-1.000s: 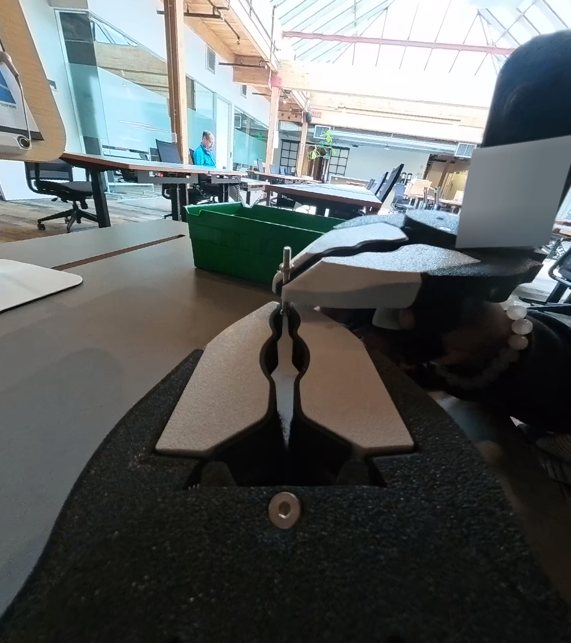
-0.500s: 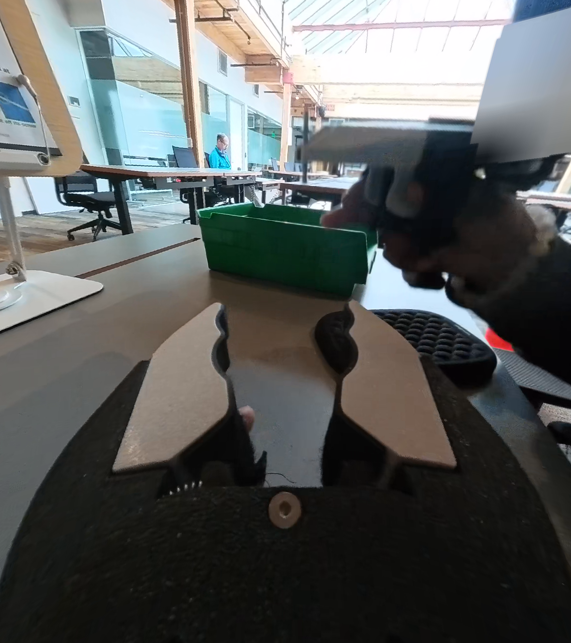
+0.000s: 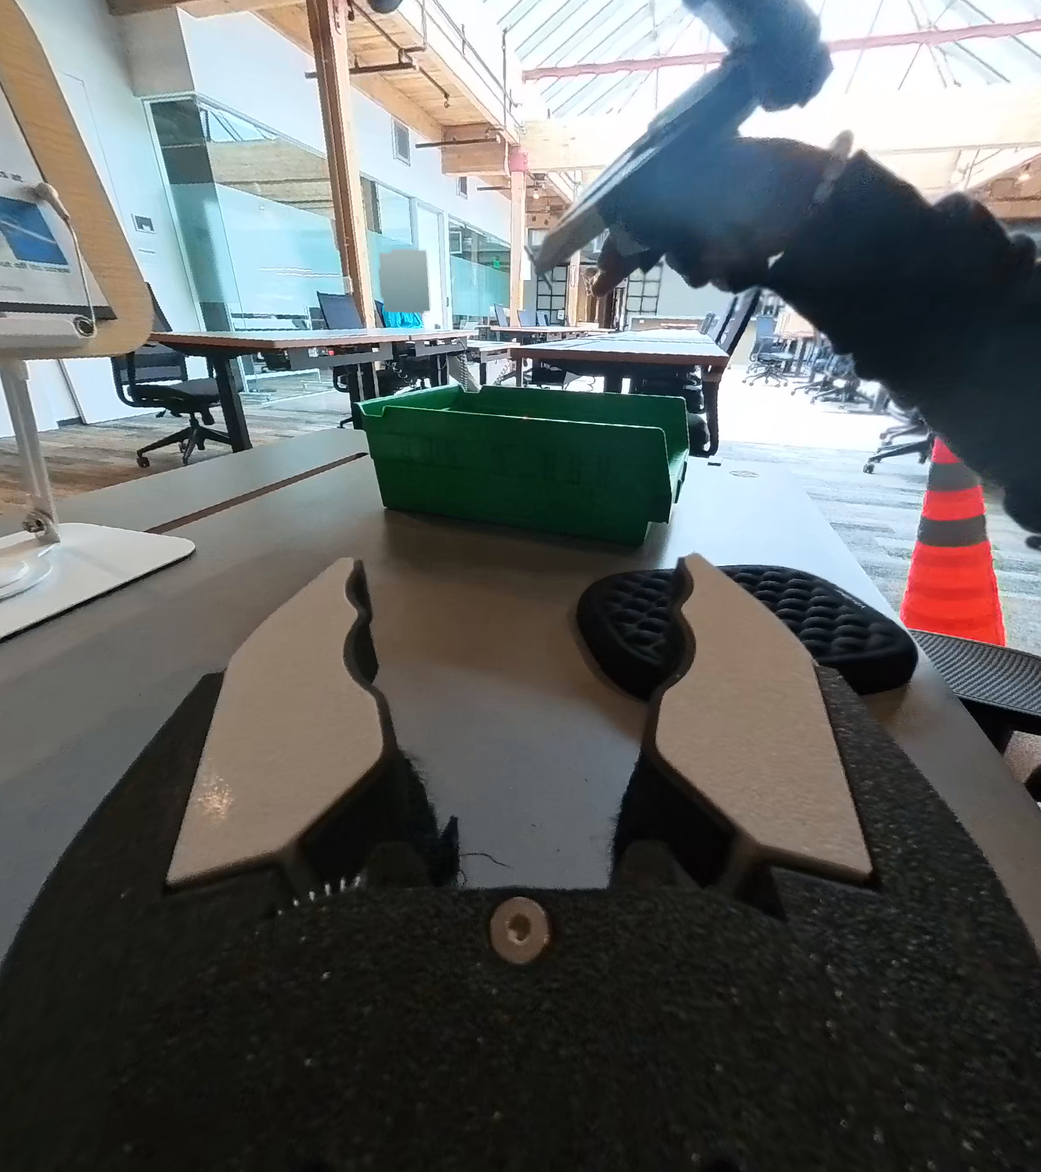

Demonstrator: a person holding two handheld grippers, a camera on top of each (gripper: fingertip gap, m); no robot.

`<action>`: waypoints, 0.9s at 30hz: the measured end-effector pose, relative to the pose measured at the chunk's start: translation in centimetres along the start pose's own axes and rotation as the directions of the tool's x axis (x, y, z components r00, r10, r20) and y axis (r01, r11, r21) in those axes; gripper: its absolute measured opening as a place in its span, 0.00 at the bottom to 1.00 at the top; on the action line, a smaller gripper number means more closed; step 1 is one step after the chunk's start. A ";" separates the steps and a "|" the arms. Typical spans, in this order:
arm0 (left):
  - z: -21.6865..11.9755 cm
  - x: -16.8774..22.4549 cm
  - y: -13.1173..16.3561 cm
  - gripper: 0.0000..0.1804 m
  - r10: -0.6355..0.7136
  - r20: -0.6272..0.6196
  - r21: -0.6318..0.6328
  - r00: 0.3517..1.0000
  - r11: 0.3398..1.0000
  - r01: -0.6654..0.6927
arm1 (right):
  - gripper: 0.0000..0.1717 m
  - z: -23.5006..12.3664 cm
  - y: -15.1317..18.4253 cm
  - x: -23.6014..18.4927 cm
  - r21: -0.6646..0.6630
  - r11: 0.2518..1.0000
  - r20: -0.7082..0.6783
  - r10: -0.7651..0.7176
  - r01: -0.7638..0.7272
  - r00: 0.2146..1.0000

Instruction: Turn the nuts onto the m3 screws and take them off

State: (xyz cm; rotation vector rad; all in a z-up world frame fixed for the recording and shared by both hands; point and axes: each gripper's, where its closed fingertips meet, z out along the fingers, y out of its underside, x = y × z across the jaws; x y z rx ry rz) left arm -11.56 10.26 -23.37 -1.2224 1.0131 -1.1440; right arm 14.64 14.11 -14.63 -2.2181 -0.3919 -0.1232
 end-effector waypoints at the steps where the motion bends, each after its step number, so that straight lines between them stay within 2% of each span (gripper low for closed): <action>1: 0.0 0.0 0.0 0.50 0.000 0.003 0.000 1.000 1.000 0.000 | 0.01 0.2 0.5 0.9 -0.045 0.999 -0.001 0.006 -0.006 1.000; 8: 0.1 -0.3 0.0 0.55 -0.005 0.017 -0.004 1.000 1.000 0.005 | 0.01 3.1 4.9 5.4 -0.329 0.944 -0.007 0.038 -0.038 0.999; 14: 0.1 -0.2 0.1 0.56 0.002 0.015 -0.009 1.000 1.000 -0.002 | 0.01 7.0 10.9 8.0 -0.559 0.821 -0.021 0.122 -0.113 0.992; 19: 0.1 -0.2 0.1 0.56 0.008 0.014 -0.011 1.000 1.000 -0.008 | 0.01 10.6 14.6 10.7 -0.638 0.742 -0.091 0.193 -0.206 0.977; 27: 0.1 -0.3 0.1 0.56 -0.003 0.016 -0.009 1.000 1.000 0.003 | 0.01 13.6 16.8 12.8 -0.673 0.700 -0.165 0.171 -0.237 0.971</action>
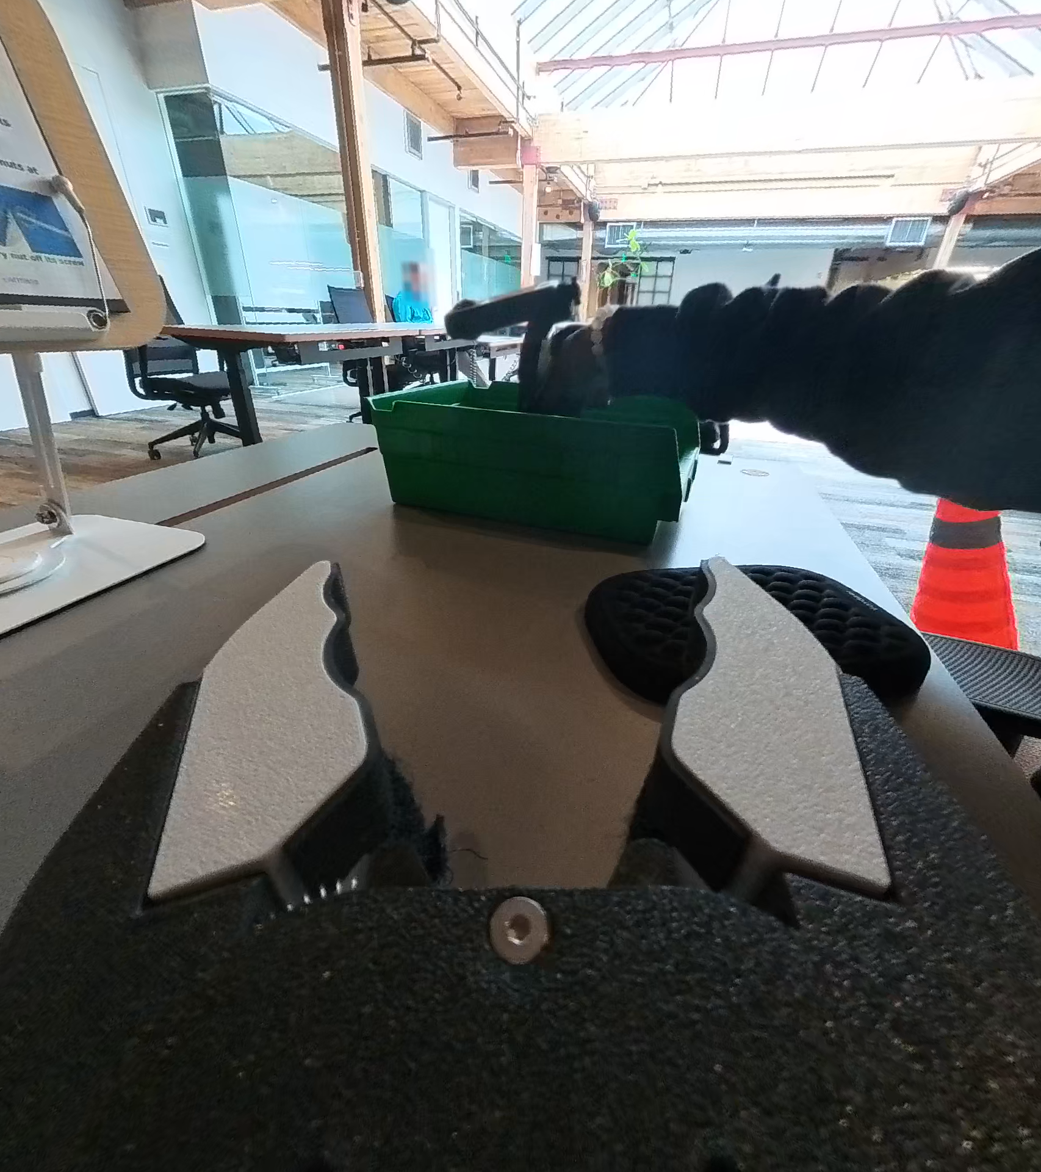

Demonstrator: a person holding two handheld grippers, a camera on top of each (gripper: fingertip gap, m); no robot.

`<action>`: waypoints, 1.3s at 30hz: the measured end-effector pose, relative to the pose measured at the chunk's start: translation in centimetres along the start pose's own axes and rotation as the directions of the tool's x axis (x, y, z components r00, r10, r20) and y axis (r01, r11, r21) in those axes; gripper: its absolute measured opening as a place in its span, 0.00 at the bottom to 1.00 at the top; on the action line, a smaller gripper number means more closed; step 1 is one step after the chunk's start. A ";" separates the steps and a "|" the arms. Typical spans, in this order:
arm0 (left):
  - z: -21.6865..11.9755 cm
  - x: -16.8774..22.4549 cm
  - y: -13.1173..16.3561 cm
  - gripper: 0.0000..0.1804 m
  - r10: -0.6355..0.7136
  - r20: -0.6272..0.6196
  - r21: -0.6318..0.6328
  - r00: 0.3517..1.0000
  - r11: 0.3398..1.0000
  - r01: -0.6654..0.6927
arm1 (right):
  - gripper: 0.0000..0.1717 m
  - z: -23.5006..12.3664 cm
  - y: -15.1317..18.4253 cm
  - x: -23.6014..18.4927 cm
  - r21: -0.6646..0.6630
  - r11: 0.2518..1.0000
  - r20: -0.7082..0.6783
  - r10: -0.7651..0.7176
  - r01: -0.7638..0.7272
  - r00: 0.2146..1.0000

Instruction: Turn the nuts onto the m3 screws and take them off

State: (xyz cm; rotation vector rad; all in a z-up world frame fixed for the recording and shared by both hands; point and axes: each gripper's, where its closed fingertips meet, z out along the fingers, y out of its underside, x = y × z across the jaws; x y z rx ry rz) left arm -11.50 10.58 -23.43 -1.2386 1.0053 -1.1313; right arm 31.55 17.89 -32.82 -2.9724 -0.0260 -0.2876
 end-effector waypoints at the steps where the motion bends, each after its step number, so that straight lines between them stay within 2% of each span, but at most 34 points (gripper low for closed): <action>1: 0.0 0.0 0.0 0.56 0.002 -0.002 -0.001 1.000 1.000 -0.002 | 0.01 0.2 0.0 0.0 -0.003 1.000 0.003 0.001 -0.001 1.000; 16: 0.1 0.2 0.2 0.56 0.024 -0.004 -0.011 1.000 1.000 -0.024 | 0.02 1.5 0.1 0.0 -0.010 1.000 0.003 -0.016 0.016 1.000; 19: 0.1 0.2 0.2 0.56 0.031 -0.004 -0.016 1.000 0.999 -0.031 | 0.10 1.1 0.0 0.3 0.004 1.000 -0.010 -0.013 0.013 1.000; 22: 0.1 0.1 0.3 0.56 0.050 0.003 -0.028 0.999 0.998 -0.050 | 0.12 -0.2 -0.3 0.7 0.063 0.998 -0.018 0.016 -0.015 1.000; 24: 0.0 0.0 0.3 0.55 0.075 0.011 -0.041 0.997 0.996 -0.074 | 0.15 -1.5 -0.4 0.8 0.118 0.992 -0.015 0.037 -0.035 0.999; 27: -0.1 0.2 -0.1 0.55 0.097 0.010 -0.049 0.995 0.994 -0.096 | 0.26 -4.1 -0.5 0.4 0.243 0.968 0.007 0.059 -0.059 0.998; 32: -0.7 1.1 -2.5 0.55 0.101 0.031 -0.055 0.994 0.994 -0.099 | 0.39 -10.2 0.6 -1.9 0.525 0.848 0.029 0.067 -0.073 0.997; 35: -2.0 1.7 -4.3 0.55 0.134 0.092 -0.098 0.987 0.987 -0.125 | 0.47 -14.1 2.3 -4.6 0.676 0.733 0.057 0.048 -0.073 0.997; 39: -5.5 1.7 -6.6 0.54 0.194 0.245 -0.139 0.950 0.977 -0.164 | 0.54 -18.4 5.2 -8.7 0.826 0.559 0.080 0.005 -0.070 0.997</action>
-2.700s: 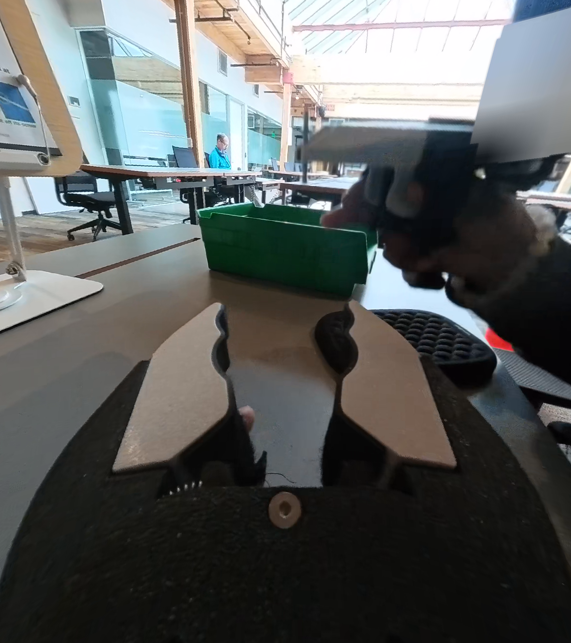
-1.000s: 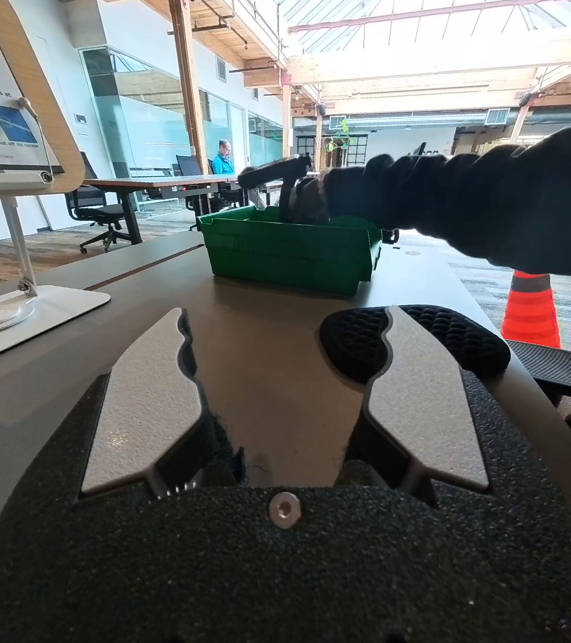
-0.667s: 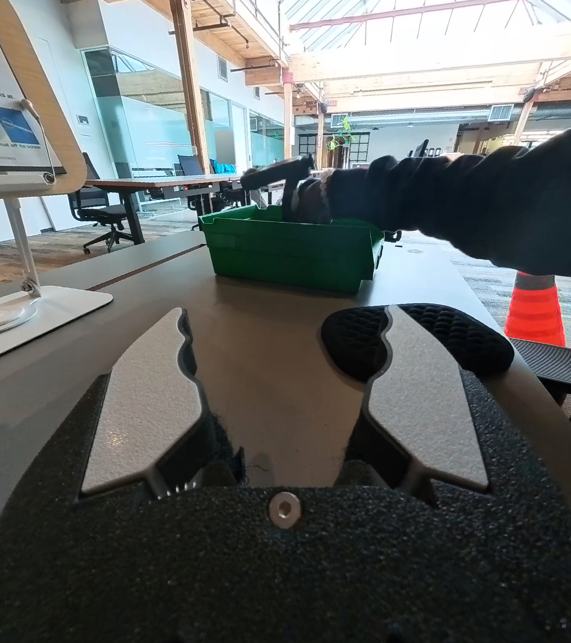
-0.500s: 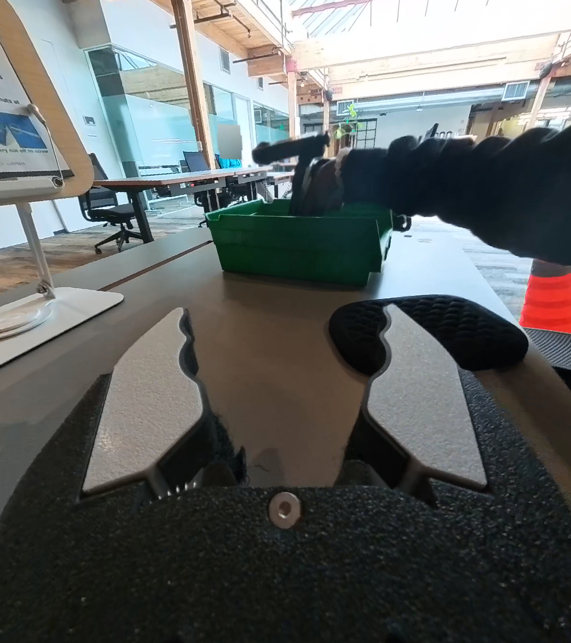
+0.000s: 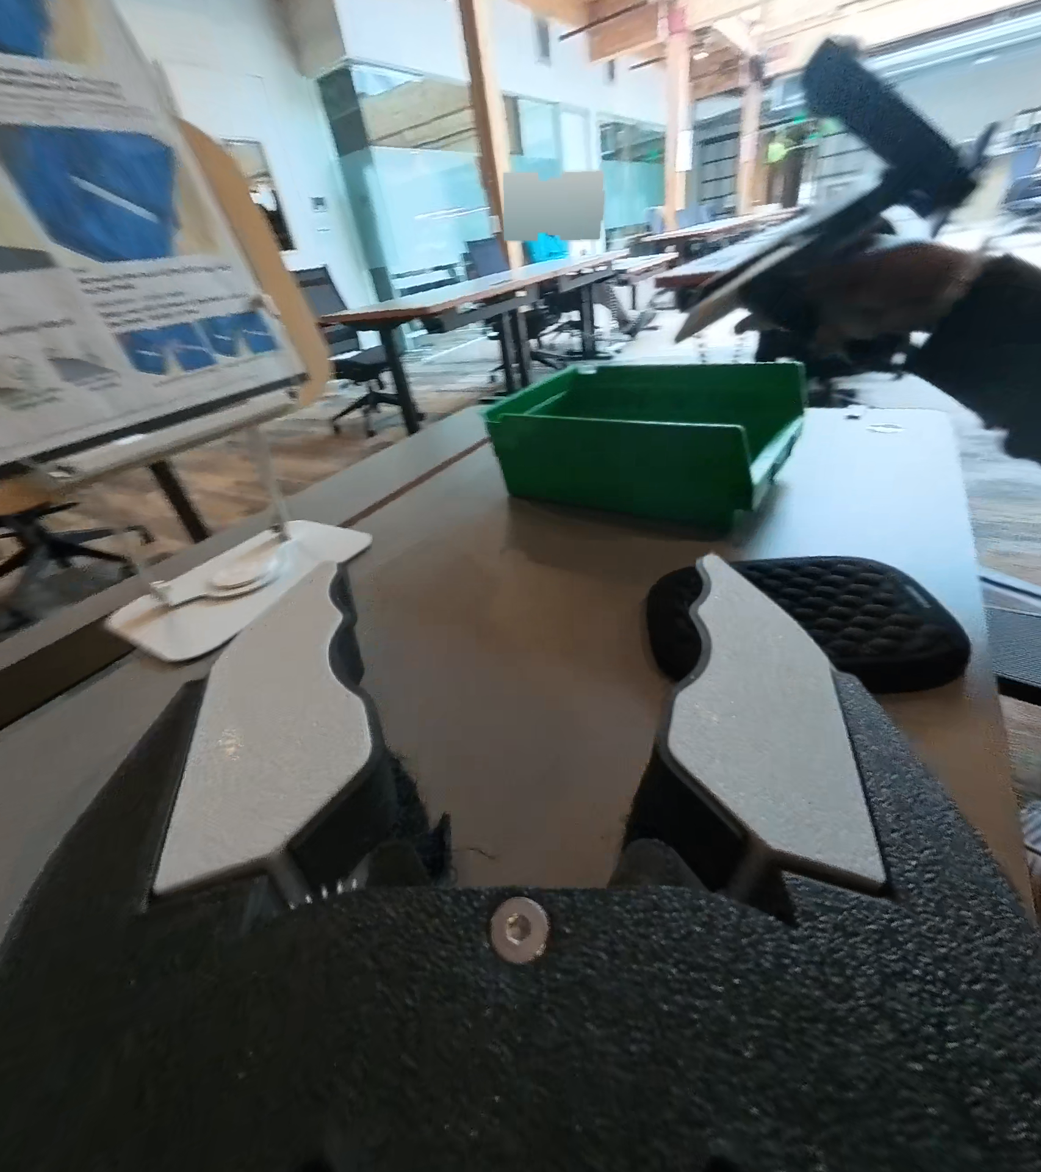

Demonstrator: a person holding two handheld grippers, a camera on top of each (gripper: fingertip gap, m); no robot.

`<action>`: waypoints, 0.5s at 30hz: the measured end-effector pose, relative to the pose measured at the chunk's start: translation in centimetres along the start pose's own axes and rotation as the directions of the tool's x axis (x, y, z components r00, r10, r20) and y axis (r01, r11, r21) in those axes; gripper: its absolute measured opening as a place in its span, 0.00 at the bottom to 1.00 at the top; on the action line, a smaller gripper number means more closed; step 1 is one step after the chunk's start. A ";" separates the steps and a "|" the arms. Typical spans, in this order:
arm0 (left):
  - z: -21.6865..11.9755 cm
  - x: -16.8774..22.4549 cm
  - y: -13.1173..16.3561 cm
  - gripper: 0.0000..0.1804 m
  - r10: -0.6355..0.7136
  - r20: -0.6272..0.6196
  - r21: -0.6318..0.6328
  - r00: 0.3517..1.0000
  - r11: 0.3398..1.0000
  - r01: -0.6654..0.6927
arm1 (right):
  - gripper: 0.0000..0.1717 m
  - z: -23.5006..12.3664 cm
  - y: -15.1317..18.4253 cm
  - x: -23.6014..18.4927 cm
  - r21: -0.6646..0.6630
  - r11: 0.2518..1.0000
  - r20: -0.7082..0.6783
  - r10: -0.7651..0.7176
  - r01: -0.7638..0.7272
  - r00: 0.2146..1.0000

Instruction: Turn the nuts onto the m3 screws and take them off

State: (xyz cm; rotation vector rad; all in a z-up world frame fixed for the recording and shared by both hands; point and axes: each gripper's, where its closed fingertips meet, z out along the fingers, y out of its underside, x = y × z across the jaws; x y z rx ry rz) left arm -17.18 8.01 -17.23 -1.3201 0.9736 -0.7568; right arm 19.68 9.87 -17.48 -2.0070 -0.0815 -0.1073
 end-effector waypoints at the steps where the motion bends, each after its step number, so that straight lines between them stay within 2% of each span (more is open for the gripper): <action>1: -1.1 -0.6 -0.4 0.54 0.005 0.051 -0.003 0.999 1.000 -0.004 | 0.54 -1.0 -0.1 -0.8 0.039 0.999 0.001 -0.012 0.012 1.000; 4: -4.9 -2.6 -0.9 0.53 0.056 0.226 -0.043 0.972 0.998 -0.047 | 0.55 -3.7 -0.2 -3.2 0.139 0.990 0.016 -0.038 0.036 0.999; 7: -9.1 -5.0 -0.6 0.51 0.109 0.408 -0.108 0.906 0.992 -0.071 | 0.56 -5.6 0.3 -5.8 0.197 0.979 0.051 -0.067 0.056 0.996; 12: -15.7 -9.6 3.4 0.52 0.122 0.667 -0.240 0.735 0.969 0.057 | 0.58 -6.9 2.2 -8.5 0.249 0.965 -0.005 -0.083 0.082 0.997; 15: -18.3 -10.7 6.1 0.52 0.082 0.749 -0.241 0.658 0.958 0.156 | 0.58 -6.1 3.0 -9.3 0.242 0.964 -0.032 -0.102 0.107 0.994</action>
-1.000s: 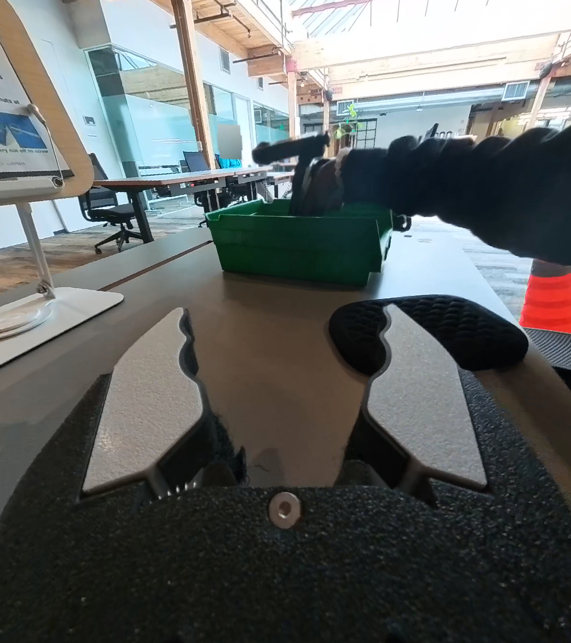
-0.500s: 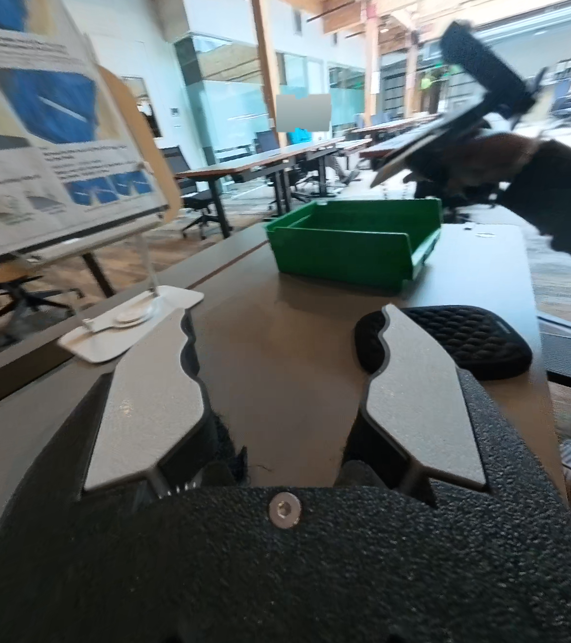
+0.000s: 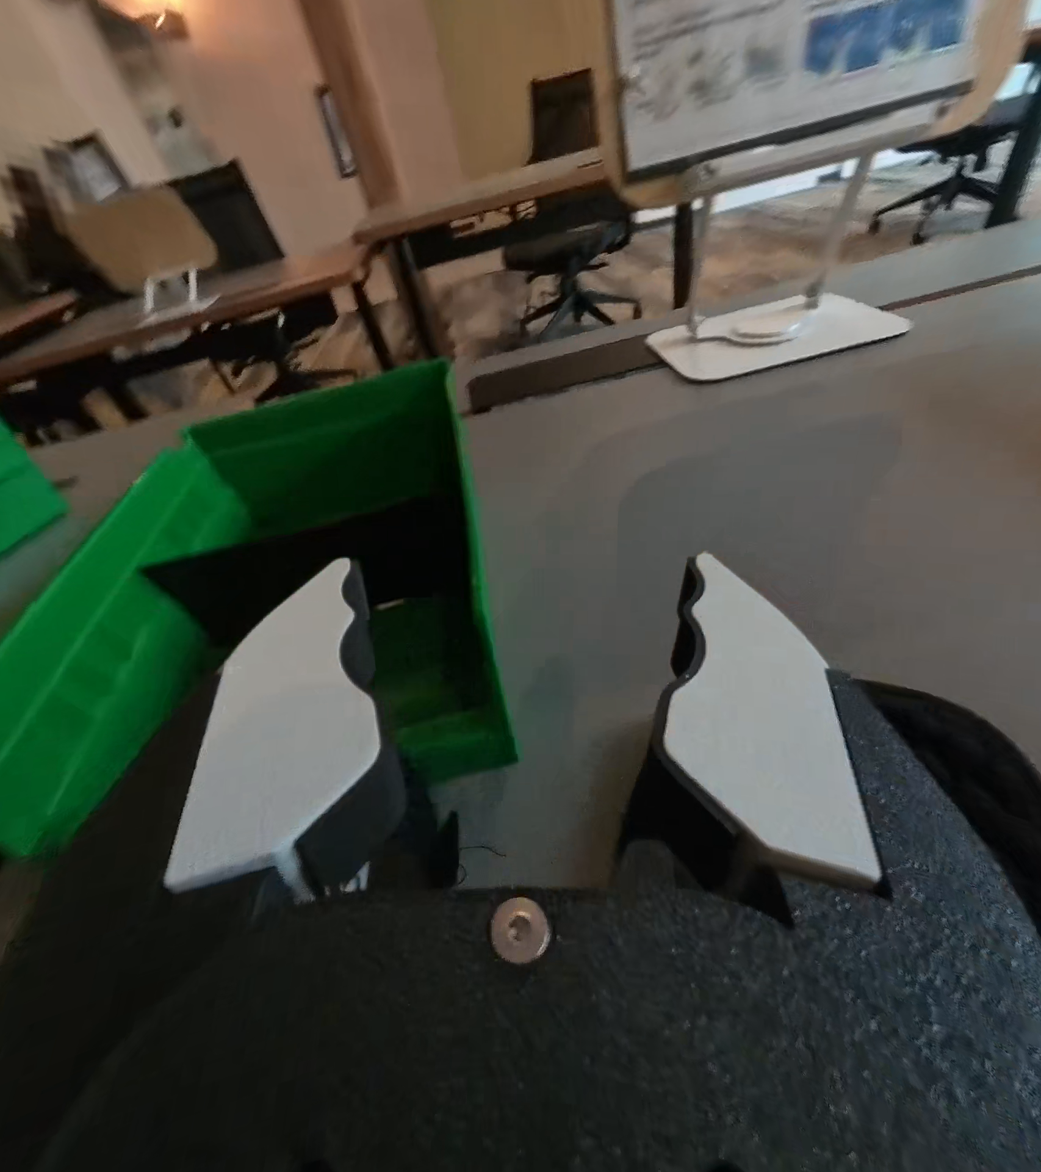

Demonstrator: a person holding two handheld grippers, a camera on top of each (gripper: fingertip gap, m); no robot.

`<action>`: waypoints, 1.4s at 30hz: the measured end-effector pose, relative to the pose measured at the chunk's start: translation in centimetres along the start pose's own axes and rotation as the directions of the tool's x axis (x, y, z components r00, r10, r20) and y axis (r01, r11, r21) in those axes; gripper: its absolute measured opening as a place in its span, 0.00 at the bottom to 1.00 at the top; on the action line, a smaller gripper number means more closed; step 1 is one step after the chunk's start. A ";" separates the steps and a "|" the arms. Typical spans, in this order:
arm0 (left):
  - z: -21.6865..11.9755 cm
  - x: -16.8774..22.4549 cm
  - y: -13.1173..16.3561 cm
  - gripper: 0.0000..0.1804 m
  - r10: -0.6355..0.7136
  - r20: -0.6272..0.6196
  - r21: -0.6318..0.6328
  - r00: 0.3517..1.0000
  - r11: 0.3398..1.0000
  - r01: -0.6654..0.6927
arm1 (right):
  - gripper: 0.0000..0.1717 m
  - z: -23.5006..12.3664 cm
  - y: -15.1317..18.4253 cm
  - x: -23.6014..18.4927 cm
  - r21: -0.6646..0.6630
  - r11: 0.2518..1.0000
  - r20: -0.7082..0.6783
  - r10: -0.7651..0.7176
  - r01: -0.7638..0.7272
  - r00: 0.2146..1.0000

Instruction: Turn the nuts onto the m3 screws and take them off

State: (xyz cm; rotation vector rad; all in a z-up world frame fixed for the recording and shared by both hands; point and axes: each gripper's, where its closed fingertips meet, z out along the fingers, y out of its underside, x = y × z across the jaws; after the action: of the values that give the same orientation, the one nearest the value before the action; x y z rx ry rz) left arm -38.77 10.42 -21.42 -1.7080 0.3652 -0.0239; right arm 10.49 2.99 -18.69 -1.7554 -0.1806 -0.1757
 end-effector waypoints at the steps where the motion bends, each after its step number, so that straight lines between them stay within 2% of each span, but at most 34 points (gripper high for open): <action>1: 0.0 -0.4 0.8 0.52 -0.024 0.013 -0.012 1.000 1.000 0.025 | 0.57 0.2 0.4 -0.2 0.003 1.000 -0.005 0.009 -0.009 1.000; 4: 0.3 -1.2 2.8 0.48 -0.031 0.045 -0.044 0.999 0.998 0.033 | 0.56 0.7 2.4 -0.3 -0.035 0.999 -0.035 0.000 -0.001 0.999; 9: 1.9 -0.6 4.3 0.41 0.009 0.025 -0.098 1.000 0.995 -0.006 | 0.56 1.2 5.5 -0.3 -0.114 0.992 -0.057 -0.061 0.055 0.996; 12: 2.8 -0.3 4.9 0.39 0.034 0.016 -0.124 0.999 0.992 -0.031 | 0.54 1.5 5.8 0.2 -0.115 0.988 -0.094 -0.110 0.099 0.990; 19: 3.6 -0.4 5.0 0.27 0.108 0.029 -0.164 0.994 0.981 -0.102 | 0.47 2.3 6.2 1.0 -0.139 0.984 -0.141 -0.134 0.114 0.981; 23: 4.0 -0.5 5.0 0.17 0.155 0.038 -0.176 0.987 0.973 -0.146 | 0.34 2.9 6.2 1.5 -0.152 0.980 -0.179 -0.157 0.130 0.971; 26: 4.3 -0.8 4.9 0.06 0.179 0.049 -0.189 0.983 0.968 -0.167 | 0.17 3.2 6.4 1.7 -0.164 0.980 -0.186 -0.144 0.114 0.972; 28: 4.4 -0.7 4.8 0.03 0.176 0.036 -0.194 0.984 0.967 -0.166 | 0.04 3.2 6.3 2.7 -0.167 0.975 -0.232 -0.181 0.144 0.956; 29: 4.5 -0.6 4.8 0.03 0.169 0.029 -0.196 0.985 0.967 -0.160 | 0.03 3.2 6.3 2.8 -0.170 0.970 -0.228 -0.208 0.171 0.951; 36: 5.1 0.4 4.4 0.04 0.176 0.007 -0.191 0.984 0.966 -0.171 | 0.03 3.9 5.8 1.4 -0.142 0.973 -0.148 -0.202 0.182 0.968; 42: 5.5 2.9 3.8 0.03 0.164 -0.058 -0.183 0.985 0.968 -0.173 | 0.03 4.6 5.2 -0.7 -0.110 0.973 -0.096 -0.215 0.204 0.972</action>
State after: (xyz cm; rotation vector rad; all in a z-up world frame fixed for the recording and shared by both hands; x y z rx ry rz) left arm -35.71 14.48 -26.58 -1.8588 0.5586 0.1016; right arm 10.99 6.54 -24.67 -1.8192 -0.2831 -0.4386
